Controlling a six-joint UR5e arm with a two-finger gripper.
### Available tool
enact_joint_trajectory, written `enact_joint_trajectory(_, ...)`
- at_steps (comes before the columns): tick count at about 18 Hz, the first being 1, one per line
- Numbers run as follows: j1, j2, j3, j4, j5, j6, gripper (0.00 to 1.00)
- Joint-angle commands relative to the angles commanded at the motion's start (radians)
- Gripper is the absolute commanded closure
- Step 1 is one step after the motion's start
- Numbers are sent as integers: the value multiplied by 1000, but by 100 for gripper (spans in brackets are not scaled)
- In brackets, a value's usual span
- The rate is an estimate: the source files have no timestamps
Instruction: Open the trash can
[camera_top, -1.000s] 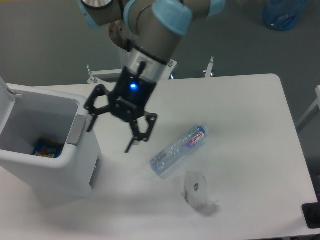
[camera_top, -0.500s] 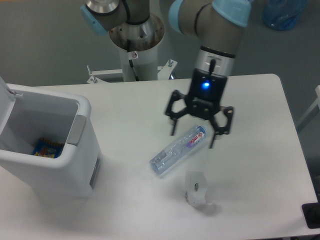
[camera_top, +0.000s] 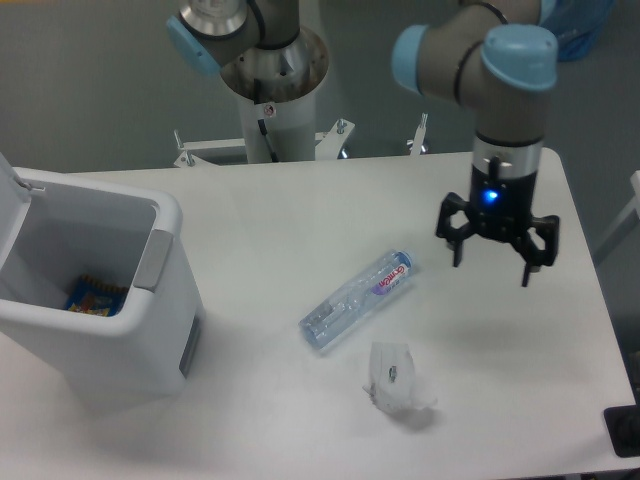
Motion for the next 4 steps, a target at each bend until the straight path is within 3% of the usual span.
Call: enact_joint_trajectory(4, -37, -14, -11, -2, 87, 28, 0)
